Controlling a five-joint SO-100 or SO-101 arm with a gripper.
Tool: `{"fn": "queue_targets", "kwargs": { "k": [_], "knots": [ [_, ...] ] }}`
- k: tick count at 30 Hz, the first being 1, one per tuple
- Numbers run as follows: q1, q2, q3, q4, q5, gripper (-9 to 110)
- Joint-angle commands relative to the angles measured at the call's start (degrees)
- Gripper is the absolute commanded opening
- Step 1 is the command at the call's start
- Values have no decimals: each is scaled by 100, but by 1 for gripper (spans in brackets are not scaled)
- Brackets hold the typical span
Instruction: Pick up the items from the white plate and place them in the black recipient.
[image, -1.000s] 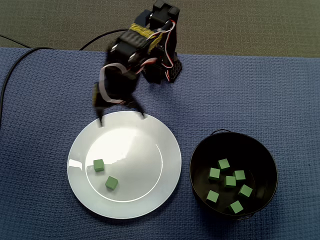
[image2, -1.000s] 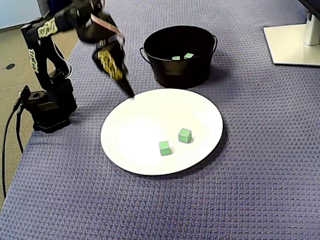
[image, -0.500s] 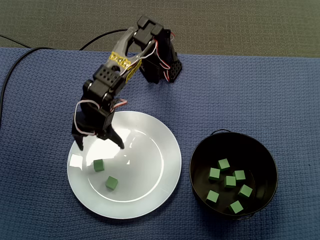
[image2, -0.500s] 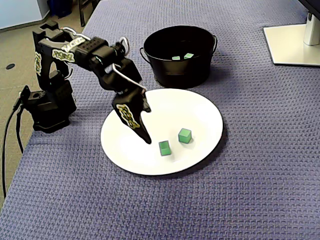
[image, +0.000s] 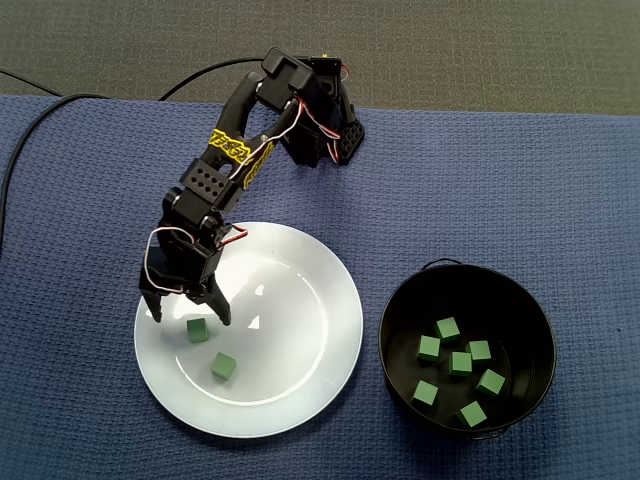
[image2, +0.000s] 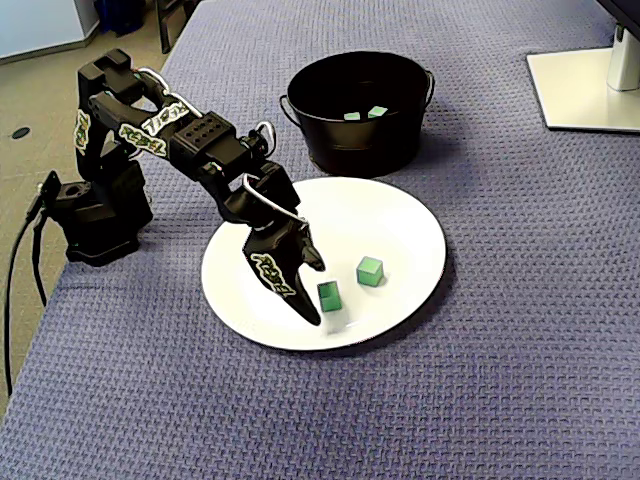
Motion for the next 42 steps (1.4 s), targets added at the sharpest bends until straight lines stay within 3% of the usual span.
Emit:
{"fn": "queue_targets", "kwargs": {
  "k": [1, 5, 26, 42],
  "knots": [
    [-105, 132, 176, -308, 149, 33],
    [-176, 176, 378, -554, 246, 25],
    [-193, 360, 1397, -1837, 457, 22],
    [-211, 949, 2470, -2496, 914, 0]
  ]
}}
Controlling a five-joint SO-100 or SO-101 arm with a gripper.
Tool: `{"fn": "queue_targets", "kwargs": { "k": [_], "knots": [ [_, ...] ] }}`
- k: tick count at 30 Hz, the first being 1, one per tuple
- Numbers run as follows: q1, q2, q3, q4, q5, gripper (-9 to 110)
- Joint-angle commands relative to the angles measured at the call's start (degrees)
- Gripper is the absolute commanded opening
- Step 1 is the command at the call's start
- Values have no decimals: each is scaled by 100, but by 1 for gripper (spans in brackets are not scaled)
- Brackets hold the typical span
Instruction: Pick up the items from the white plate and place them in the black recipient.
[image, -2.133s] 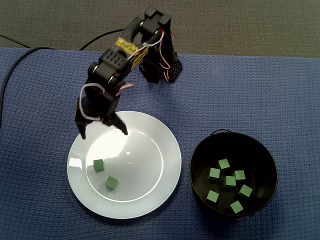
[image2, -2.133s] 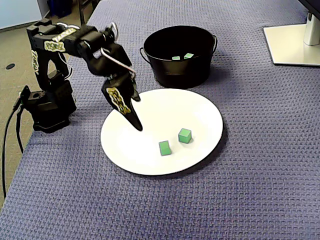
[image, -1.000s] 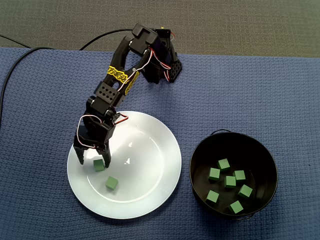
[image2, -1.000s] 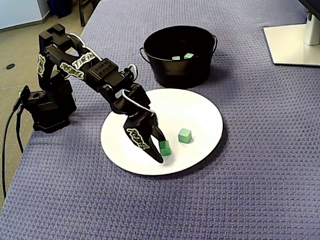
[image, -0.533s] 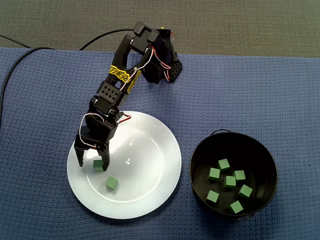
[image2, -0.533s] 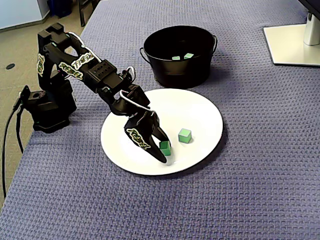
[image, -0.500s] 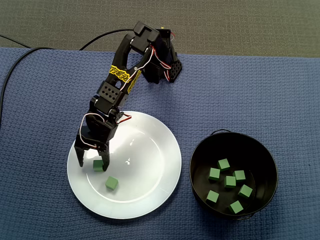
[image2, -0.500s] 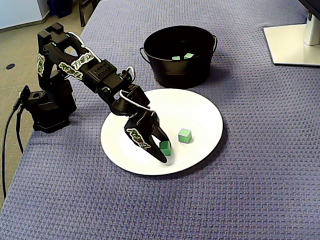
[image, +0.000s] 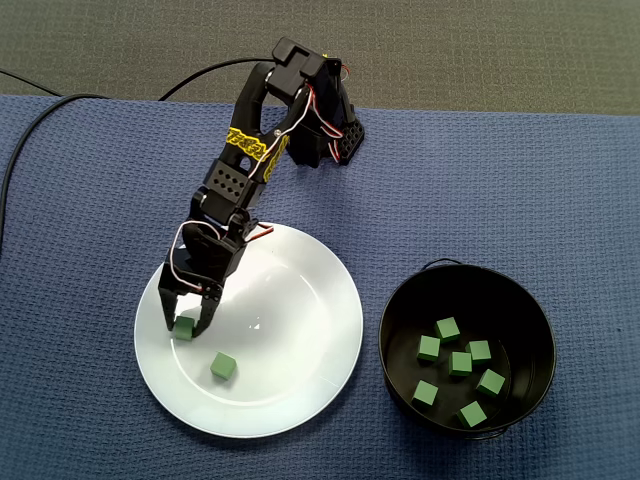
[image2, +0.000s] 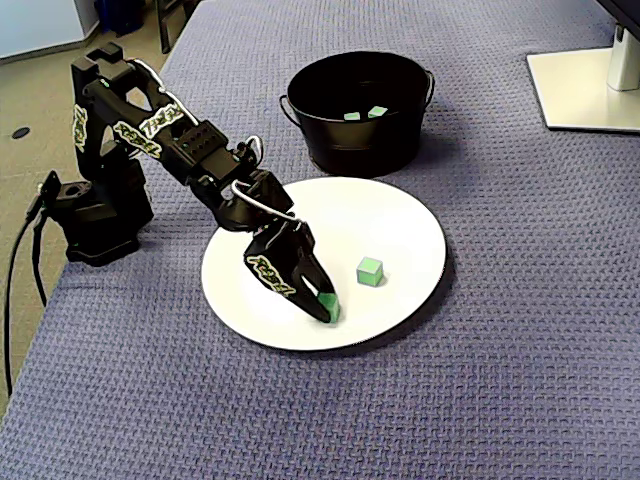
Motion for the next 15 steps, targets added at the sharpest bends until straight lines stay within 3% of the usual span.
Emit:
{"fn": "queue_targets", "kwargs": {
  "k": [1, 7, 15],
  "knots": [
    [26, 360, 237, -79, 220, 0],
    [62, 1310, 264, 202, 1415, 0],
    [387, 4271, -1230, 3138, 5801, 0]
  ]
}}
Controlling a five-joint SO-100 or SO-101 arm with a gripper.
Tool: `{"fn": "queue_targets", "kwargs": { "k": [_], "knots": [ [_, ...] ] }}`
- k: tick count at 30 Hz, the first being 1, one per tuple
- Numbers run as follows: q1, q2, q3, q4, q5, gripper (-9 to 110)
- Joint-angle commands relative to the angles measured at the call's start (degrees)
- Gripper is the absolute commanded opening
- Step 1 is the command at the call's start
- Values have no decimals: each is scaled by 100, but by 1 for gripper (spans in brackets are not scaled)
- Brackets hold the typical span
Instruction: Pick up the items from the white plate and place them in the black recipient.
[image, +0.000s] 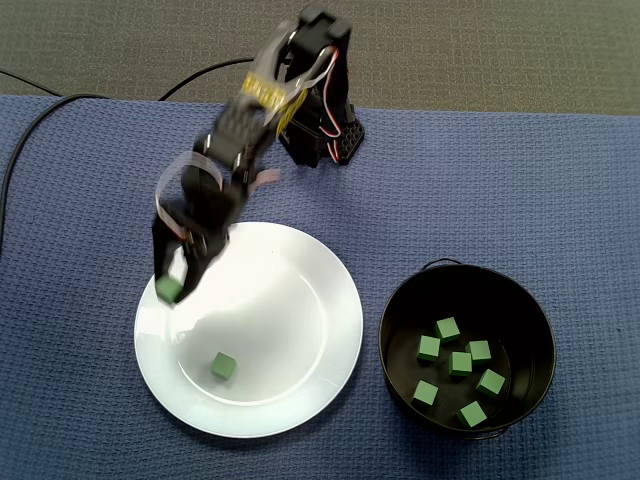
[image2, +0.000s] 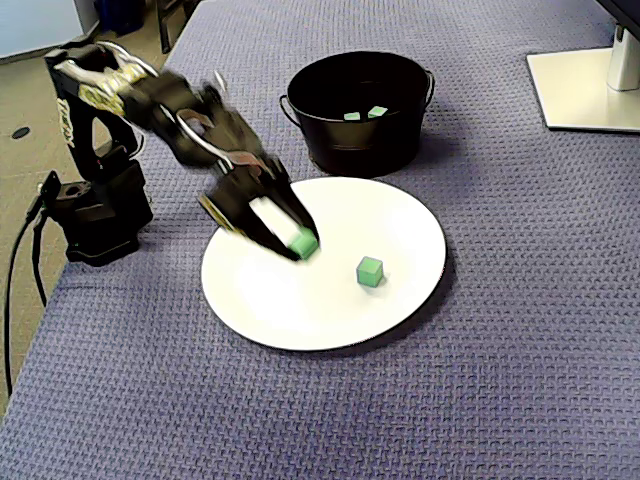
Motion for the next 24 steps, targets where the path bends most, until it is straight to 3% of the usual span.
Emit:
{"fn": "queue_targets", "kwargs": {
  "k": [1, 5, 9, 12, 15, 18, 24],
  "knots": [
    [105, 1837, -1090, 1529, 2725, 0],
    [-554, 2382, -2689, 2839, 5142, 0],
    [-2303, 1793, -5045, 4192, 6829, 0],
    [-3937, 659, -6574, 4298, 7189, 0],
    [-5142, -896, -7787, 4113, 6926, 0],
    [-5757, -2487, -8640, 4034, 6785, 0],
    [-6126, -4535, -8429, 4061, 7550, 0]
  ]
}}
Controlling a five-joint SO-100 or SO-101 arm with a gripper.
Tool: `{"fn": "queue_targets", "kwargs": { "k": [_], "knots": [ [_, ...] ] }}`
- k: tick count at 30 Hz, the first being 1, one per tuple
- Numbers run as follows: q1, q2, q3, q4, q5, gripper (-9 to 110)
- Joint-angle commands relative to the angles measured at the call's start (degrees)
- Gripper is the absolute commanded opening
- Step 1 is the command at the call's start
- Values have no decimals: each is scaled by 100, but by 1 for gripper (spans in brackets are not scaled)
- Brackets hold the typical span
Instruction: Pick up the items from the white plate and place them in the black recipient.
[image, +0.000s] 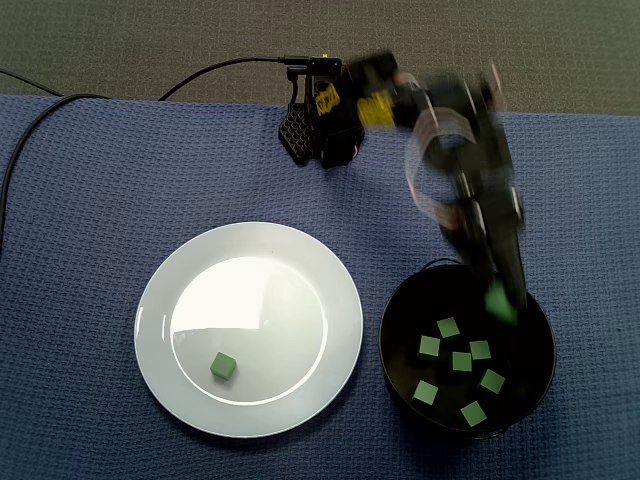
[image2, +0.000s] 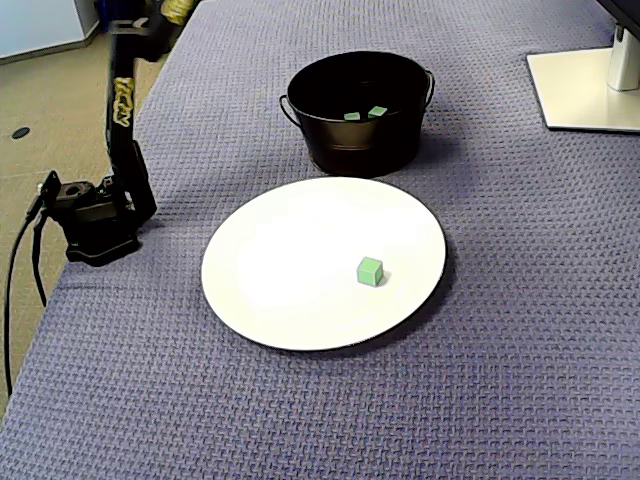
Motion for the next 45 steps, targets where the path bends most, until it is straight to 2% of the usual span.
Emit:
{"fn": "queue_targets", "kwargs": {
  "k": [1, 9, 10, 11, 12, 14, 16, 21, 24, 27, 33, 40, 45],
  "knots": [
    [-229, -1063, -44, -26, 519, 0],
    [-290, -1696, 308, 185, 976, 0],
    [-264, -1626, 281, 272, 1028, 9],
    [-229, -1547, 237, 396, 1160, 24],
    [-185, -1441, 185, 562, 1195, 31],
    [-35, -1072, 149, 888, 1292, 36],
    [255, -483, 193, 1081, 1406, 36],
    [1521, 1239, 615, 1292, 1239, 31],
    [2742, 2048, 1072, 1380, 984, 31],
    [3981, 2338, 1529, 1389, 1266, 33],
    [5036, 1116, 1195, 1828, 1679, 35],
    [4983, -958, 492, 1644, 1626, 33],
    [4772, -1969, 360, 1459, 1582, 38]
  ]
}}
